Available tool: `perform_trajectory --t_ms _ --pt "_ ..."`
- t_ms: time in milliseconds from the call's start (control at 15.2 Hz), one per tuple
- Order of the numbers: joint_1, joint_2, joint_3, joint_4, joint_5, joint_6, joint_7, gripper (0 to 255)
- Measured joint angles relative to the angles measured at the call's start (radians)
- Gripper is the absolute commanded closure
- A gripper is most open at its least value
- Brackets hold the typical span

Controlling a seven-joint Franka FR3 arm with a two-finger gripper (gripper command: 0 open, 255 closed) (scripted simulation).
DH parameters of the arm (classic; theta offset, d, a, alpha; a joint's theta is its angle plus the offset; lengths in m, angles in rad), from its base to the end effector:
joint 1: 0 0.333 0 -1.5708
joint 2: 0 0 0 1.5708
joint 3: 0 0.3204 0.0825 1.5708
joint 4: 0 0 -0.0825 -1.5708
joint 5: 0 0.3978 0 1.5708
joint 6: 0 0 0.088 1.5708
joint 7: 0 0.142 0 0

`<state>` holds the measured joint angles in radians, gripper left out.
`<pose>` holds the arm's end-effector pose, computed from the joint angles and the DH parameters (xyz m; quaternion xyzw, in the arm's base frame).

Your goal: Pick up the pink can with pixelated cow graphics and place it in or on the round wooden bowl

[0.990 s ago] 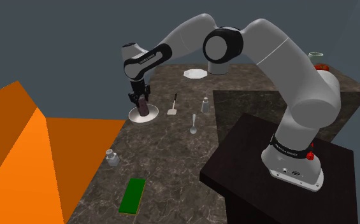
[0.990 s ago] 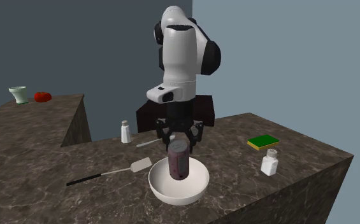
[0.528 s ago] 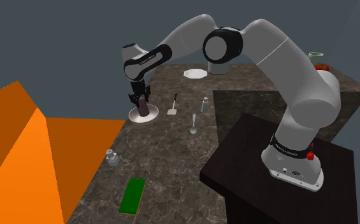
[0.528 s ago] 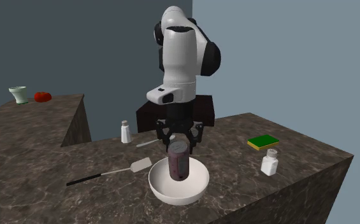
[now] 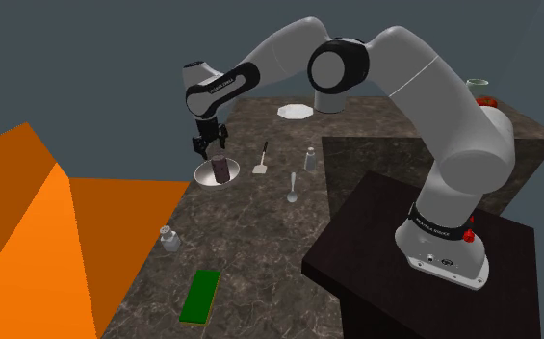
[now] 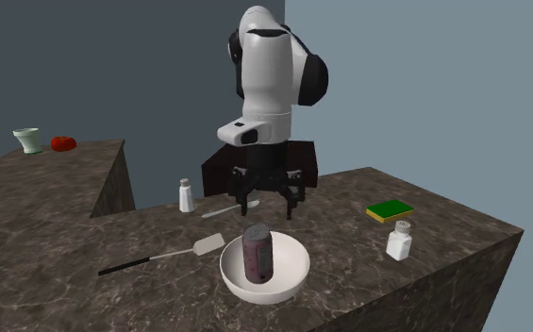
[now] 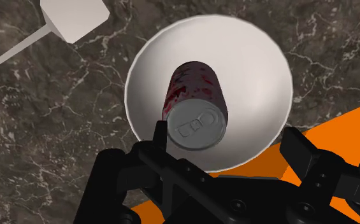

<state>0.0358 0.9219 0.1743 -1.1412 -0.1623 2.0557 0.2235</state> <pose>0.7747 0.1141 0.2090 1.0000 -0.0031 0.0030 0.0020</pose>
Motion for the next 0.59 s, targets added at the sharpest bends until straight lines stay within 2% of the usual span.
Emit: perform_trajectory --t_ms 198,594 --pt "-0.003 -0.034 0.004 0.02 0.005 -0.052 -0.006 0" --pt "-0.003 -0.042 0.005 0.018 0.006 -0.06 -0.005 0"
